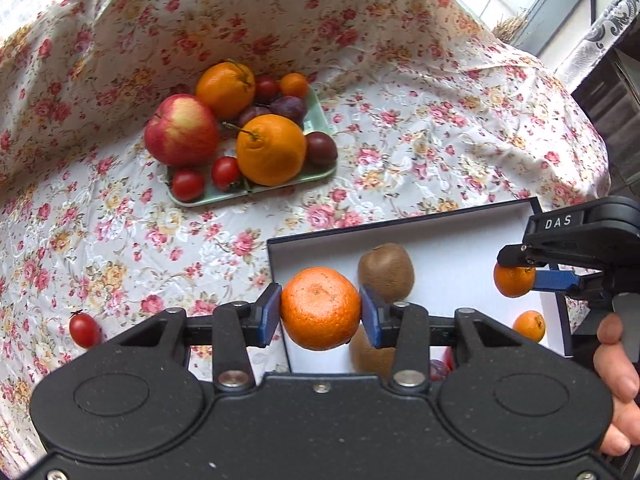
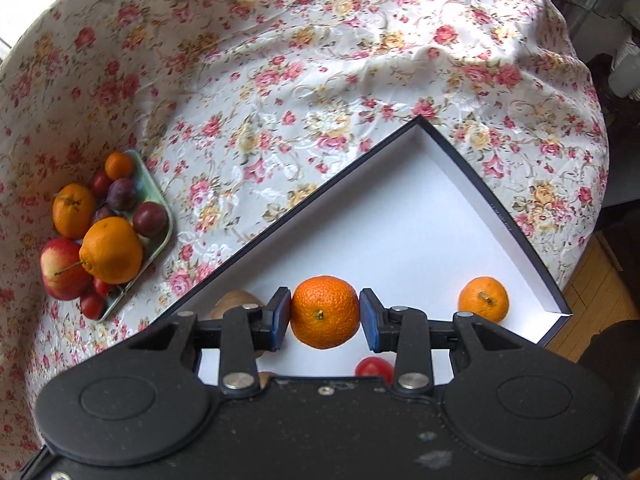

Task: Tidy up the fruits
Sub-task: 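Carry both mandarins over the white box and open the right tool to drop its mandarin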

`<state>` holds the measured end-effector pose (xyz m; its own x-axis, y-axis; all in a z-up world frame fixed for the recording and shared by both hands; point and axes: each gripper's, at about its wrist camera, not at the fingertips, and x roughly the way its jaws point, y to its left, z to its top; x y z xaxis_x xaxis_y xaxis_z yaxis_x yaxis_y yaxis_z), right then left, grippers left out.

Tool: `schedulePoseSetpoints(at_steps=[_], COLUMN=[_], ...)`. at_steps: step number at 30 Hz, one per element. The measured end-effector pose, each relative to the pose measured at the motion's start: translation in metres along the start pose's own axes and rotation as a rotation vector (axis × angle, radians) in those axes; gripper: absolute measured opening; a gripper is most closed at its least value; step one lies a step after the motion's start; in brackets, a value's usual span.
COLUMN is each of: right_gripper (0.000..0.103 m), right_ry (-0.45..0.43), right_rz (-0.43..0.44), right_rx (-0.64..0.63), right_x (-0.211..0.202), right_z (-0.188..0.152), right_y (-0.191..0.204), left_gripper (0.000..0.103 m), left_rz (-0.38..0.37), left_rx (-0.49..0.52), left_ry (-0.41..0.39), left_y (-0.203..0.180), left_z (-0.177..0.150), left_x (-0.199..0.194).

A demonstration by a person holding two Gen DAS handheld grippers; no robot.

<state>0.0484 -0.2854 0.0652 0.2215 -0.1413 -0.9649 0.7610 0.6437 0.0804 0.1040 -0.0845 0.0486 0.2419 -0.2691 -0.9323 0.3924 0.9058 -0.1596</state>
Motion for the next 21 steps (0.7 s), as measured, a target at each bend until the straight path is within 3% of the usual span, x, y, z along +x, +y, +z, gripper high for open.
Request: schedulePoseSetpoints(at_steps=[8, 16, 21], right_gripper=[0.038, 0.038, 0.038], right_ry=[0.000, -0.003, 0.005], right_rz=[-0.033, -0.055, -0.047], right_rx=[0.109, 0.084, 0.076], right_x=[0.005, 0.010, 0.012], right_z=[0.018, 0.020, 0.021], right_y=[-0.051, -0.065, -0.069], left_gripper=[0.050, 0.050, 0.050], left_rz=[-0.047, -0.061, -0.023], left_rx=[0.087, 0.133, 0.160], left_ry=[0.049, 0.090, 0.078], left_y=[-0.055, -0.089, -0.097], left_z=[-0.007, -0.009, -0.013], left_x=[0.022, 0.044, 0.048])
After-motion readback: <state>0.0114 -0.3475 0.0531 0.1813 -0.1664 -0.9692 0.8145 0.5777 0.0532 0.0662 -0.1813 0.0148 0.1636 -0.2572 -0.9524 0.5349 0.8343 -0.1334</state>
